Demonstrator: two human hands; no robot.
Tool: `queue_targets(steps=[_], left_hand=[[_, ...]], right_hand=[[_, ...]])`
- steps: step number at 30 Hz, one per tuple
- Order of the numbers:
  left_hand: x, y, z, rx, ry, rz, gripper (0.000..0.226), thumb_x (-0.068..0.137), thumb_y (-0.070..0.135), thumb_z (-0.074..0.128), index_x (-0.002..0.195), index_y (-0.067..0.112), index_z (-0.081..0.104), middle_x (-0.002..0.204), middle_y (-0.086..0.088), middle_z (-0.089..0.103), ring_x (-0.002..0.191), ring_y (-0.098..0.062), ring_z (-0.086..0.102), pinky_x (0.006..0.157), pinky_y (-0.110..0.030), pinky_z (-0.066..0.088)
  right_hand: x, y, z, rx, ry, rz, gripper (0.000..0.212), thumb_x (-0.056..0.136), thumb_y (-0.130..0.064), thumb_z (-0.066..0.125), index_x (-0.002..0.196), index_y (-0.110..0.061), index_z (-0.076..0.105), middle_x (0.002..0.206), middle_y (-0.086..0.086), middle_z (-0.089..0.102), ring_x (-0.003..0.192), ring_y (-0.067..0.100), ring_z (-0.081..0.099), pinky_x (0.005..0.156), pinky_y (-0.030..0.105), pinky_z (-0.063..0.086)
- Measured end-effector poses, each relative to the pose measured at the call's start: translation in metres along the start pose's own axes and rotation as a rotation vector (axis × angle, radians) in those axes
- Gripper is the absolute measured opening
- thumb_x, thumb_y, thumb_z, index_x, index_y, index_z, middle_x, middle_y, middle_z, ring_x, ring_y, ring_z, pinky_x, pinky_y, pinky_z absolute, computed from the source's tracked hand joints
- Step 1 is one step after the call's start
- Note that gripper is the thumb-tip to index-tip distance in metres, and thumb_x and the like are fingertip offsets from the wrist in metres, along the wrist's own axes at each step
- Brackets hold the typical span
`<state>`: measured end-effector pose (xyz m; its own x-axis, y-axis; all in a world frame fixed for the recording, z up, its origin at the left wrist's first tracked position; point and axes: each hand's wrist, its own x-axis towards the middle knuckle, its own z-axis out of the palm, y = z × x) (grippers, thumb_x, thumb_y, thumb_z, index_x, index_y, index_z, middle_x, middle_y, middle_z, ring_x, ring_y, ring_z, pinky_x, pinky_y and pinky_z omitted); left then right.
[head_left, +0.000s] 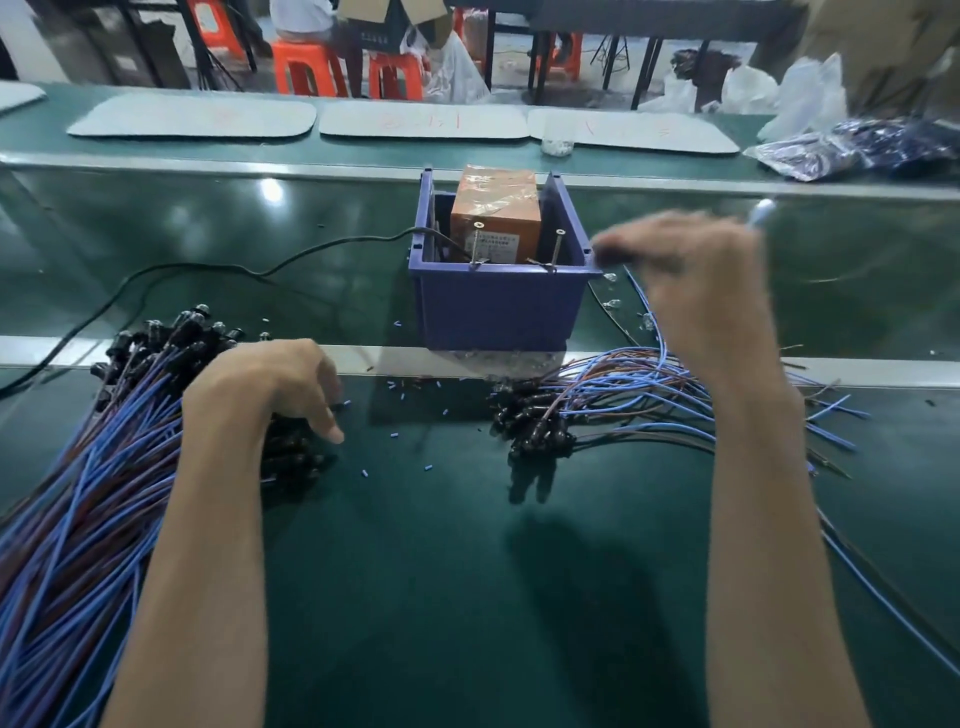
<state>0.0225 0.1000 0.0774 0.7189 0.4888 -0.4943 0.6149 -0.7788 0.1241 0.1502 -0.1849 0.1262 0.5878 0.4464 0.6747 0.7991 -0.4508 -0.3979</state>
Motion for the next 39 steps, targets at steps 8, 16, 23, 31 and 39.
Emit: queue_targets(steps=[8, 16, 23, 31, 39], left_hand=[[0.004, -0.008, 0.000, -0.115, 0.058, 0.014, 0.031, 0.063, 0.014, 0.089, 0.085, 0.025, 0.071, 0.090, 0.005, 0.071, 0.095, -0.021, 0.064, 0.096, -0.038, 0.048], [0.004, -0.010, 0.005, -0.150, 0.173, -0.085, 0.028, 0.063, 0.018, 0.089, 0.080, 0.028, 0.070, 0.097, 0.001, 0.070, 0.100, -0.023, 0.062, 0.094, -0.037, 0.048], [0.002, -0.005, 0.006, -0.192, 0.267, -0.123, 0.018, 0.067, 0.018, 0.085, 0.070, 0.028, 0.070, 0.097, -0.002, 0.071, 0.099, -0.025, 0.063, 0.093, -0.040, 0.050], [-0.020, 0.030, -0.011, -0.526, 0.605, 0.335, 0.017, 0.077, 0.015, 0.078, 0.081, 0.027, 0.067, 0.079, 0.011, 0.070, 0.085, -0.014, 0.068, 0.090, -0.036, 0.053], [-0.071, 0.119, 0.000, -1.092, 0.563, 0.928, 0.022, 0.081, 0.002, 0.072, 0.083, 0.020, 0.061, 0.085, 0.005, 0.072, 0.079, -0.005, 0.068, 0.072, -0.019, 0.052]], right_hand=[[-0.019, 0.027, 0.031, 0.100, -0.876, 0.491, 0.036, 0.077, -0.008, 0.077, 0.108, -0.025, 0.073, 0.091, -0.013, 0.074, 0.081, -0.005, 0.066, 0.072, 0.005, 0.044], [-0.022, 0.037, 0.030, 0.040, -0.850, 0.522, 0.026, 0.076, -0.009, 0.079, 0.097, -0.023, 0.075, 0.085, -0.007, 0.072, 0.078, -0.002, 0.063, 0.065, 0.001, 0.042], [-0.020, 0.027, 0.036, 0.008, -0.866, 0.459, 0.015, 0.078, -0.020, 0.078, 0.090, -0.028, 0.074, 0.066, -0.023, 0.063, 0.071, -0.002, 0.061, 0.057, 0.003, 0.040], [-0.012, 0.011, 0.029, 0.253, -0.634, 0.389, 0.019, 0.082, -0.019, 0.074, 0.101, -0.020, 0.072, 0.090, -0.005, 0.073, 0.073, 0.001, 0.063, 0.066, 0.004, 0.044], [-0.012, -0.018, 0.031, 0.740, -0.798, 0.300, 0.017, 0.089, -0.005, 0.064, 0.102, -0.015, 0.069, 0.084, -0.014, 0.072, 0.079, 0.003, 0.065, 0.078, 0.018, 0.051]])
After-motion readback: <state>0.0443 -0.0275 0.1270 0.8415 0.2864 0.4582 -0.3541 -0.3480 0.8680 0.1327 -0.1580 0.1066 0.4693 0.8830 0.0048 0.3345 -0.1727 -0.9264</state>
